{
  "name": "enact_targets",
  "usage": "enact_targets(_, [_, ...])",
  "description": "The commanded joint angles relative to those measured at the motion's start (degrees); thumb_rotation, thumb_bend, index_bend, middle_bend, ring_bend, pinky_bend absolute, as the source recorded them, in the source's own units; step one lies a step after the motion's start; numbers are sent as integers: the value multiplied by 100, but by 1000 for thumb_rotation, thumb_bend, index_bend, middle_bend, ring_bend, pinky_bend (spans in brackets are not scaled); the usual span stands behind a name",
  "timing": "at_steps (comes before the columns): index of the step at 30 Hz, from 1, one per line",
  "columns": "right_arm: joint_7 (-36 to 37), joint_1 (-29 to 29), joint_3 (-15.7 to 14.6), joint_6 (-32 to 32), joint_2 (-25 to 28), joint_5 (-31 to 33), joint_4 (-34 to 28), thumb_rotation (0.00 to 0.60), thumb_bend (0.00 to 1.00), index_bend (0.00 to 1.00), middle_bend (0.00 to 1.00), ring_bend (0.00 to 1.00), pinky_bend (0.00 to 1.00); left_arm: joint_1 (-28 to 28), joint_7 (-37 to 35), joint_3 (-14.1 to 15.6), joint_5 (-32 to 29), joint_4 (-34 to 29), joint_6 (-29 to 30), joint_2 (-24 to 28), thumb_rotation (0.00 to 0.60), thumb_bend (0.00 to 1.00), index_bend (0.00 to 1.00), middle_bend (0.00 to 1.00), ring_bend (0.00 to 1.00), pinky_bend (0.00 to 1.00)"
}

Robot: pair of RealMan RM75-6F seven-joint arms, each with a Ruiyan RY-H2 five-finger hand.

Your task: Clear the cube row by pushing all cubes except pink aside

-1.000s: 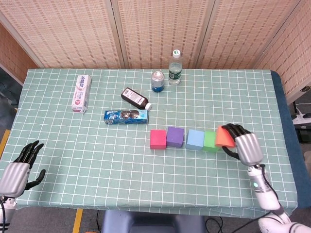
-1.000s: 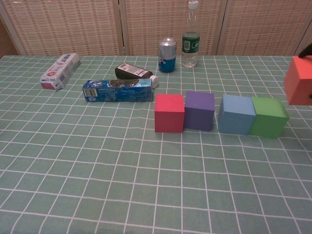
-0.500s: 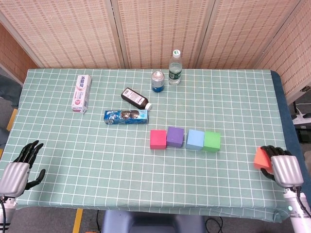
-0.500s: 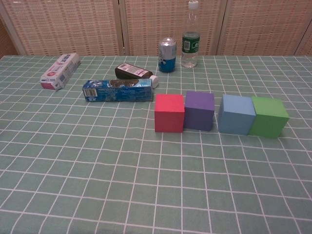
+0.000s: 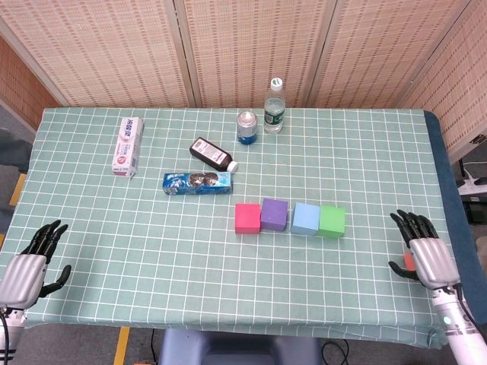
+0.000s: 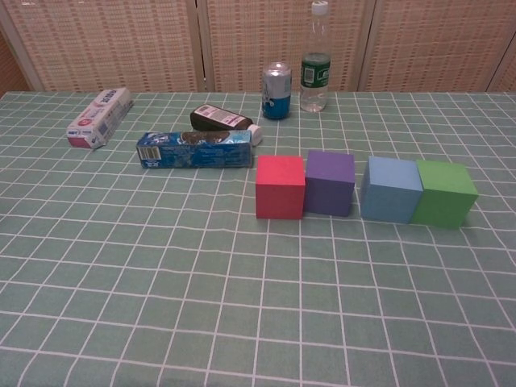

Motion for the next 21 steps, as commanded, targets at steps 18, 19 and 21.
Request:
enact_targets(18, [1348,1205,587,-1165,-1960,58,2361,600,104,156,259,82,133,-17,-63,14,-4,-19,-53,38,600,429,40,0,42,407])
enact_targets(19, [1379,1231,585,-1190,-2008,59,2416,600,104,156,259,82,133,-20,-65,18,-3,-20,-66,43,600,429,40,0,42,408])
enact_targets(21, [1400,1254,586,-1202,-2053,58,2469,600,104,157,259,82,133,-23,-60,20,1,-21,-68,46,600,429,40,0,42,408])
